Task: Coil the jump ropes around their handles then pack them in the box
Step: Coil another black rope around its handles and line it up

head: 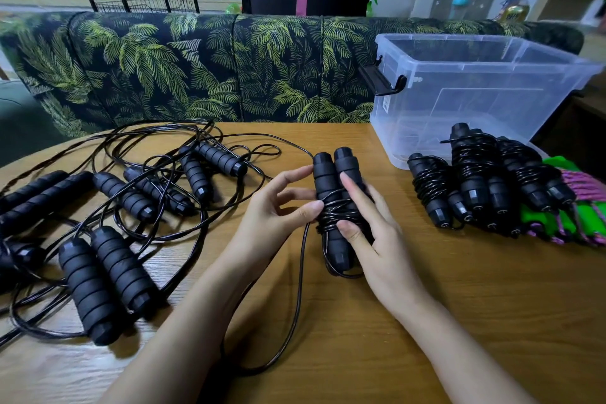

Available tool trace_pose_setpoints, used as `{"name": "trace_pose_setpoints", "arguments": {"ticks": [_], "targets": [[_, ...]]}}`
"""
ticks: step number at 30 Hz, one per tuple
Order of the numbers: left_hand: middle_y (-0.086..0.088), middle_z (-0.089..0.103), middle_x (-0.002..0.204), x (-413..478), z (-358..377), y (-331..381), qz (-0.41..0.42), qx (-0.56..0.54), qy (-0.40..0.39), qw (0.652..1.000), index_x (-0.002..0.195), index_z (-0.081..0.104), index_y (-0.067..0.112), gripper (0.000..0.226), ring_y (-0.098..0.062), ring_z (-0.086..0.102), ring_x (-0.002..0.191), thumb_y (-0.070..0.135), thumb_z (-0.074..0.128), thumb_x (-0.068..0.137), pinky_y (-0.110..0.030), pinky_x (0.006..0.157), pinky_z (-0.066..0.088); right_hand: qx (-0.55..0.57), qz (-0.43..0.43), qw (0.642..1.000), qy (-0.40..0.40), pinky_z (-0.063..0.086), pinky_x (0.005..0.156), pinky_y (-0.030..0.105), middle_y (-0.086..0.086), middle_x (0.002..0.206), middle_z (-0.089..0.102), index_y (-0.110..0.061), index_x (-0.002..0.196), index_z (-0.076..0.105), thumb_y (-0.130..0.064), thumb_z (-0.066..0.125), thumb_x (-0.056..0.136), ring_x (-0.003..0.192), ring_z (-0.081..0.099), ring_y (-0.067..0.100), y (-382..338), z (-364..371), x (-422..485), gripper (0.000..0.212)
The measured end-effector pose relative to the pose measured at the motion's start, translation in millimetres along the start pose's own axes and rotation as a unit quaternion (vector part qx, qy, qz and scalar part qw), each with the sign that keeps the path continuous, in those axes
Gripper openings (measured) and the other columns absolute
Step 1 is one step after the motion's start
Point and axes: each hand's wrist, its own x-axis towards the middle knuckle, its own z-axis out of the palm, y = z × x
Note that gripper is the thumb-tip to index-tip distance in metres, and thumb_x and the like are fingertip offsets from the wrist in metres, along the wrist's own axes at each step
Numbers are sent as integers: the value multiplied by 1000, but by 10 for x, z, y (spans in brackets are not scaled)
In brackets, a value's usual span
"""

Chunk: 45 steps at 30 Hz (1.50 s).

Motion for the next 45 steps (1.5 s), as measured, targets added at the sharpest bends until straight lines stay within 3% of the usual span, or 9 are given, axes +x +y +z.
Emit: {"name": "trace_pose_setpoints", "arguments": {"ticks": [7, 11, 19, 22, 28, 34, 39, 42, 45], "targets": [[4, 72, 86, -45, 72, 19, 10, 16, 61, 998, 124, 63, 22, 60, -11, 68, 75, 21, 80, 67, -21, 73, 54, -63, -43, 997, 23, 22, 109, 7, -15, 156, 29, -38, 144, 40, -27, 50, 97, 140, 27, -7, 33, 40, 3, 49], [8, 69, 85, -55, 80, 43, 13, 20, 57, 998, 122, 63, 23, 59, -9, 65, 70, 13, 82, 66, -21, 71, 54, -102, -37, 994, -5, 23, 110, 9, -18, 162, 15, -40, 149, 27, -50, 46, 94, 145, 20, -2, 21, 74, -26, 59], [-8, 60, 102, -54, 72, 26, 27, 56, 32, 998, 126, 61, 23, 72, -22, 67, 77, 13, 85, 59, -39, 81, 60, -213, -18, 977, 1, 41, 91, 26, -29, 159, 11, -37, 152, 26, -67, 59, 68, 137, 30, 4, -33, 36, -41, 95], [-10, 60, 105, -47, 72, 3, 36, 71, 20, 997, 124, 62, 27, 72, -21, 69, 76, 14, 86, 58, -38, 79, 60, -241, 3, 971, -2, 49, 88, 34, -28, 160, 10, -37, 154, 23, -55, 75, 71, 139, 32, 5, -17, 41, -49, 99], [-11, 64, 107, -29, 42, -9, 57, 94, 10, 994, 122, 63, 33, 66, -18, 69, 75, 0, 83, 69, -29, 77, 58, -192, -15, 981, 20, 55, 88, 37, -22, 161, 16, -37, 154, 26, -51, 59, 78, 136, 44, 11, 42, 45, -54, 84], [-6, 71, 101, -37, 7, 55, 71, 76, 25, 994, 117, 66, 26, 55, -16, 71, 77, 13, 81, 66, -28, 78, 58, -69, -29, 997, 33, 31, 98, 2, -16, 159, 26, -46, 146, 32, -35, 66, 79, 139, 36, -3, -2, 38, -37, 75], [-2, 68, 95, -2, -28, 58, 57, 45, 24, 997, 122, 61, 21, 64, -15, 66, 79, 14, 83, 63, -25, 77, 55, 47, -33, 998, 23, 42, 111, 45, -11, 158, 33, -34, 146, 40, -30, 68, 82, 142, 33, 1, -61, 55, -40, 70], [0, 72, 102, 9, -76, 45, 26, 19, -1, 999, 125, 59, 26, 76, -15, 68, 92, 31, 94, 57, -26, 81, 55, 87, -32, 996, 7, 40, 112, 49, -12, 156, 36, -32, 144, 41, -18, 71, 83, 143, 34, 4, -106, 44, -50, 69], [-4, 72, 116, 15, -101, 39, -23, -24, -57, 998, 136, 52, 21, 95, -20, 66, 111, 45, 93, 53, -29, 89, 52, 123, -22, 992, -21, 32, 117, 39, -14, 154, 39, -33, 143, 41, -10, 68, 84, 143, 32, 3, -143, 28, -60, 69]]}}
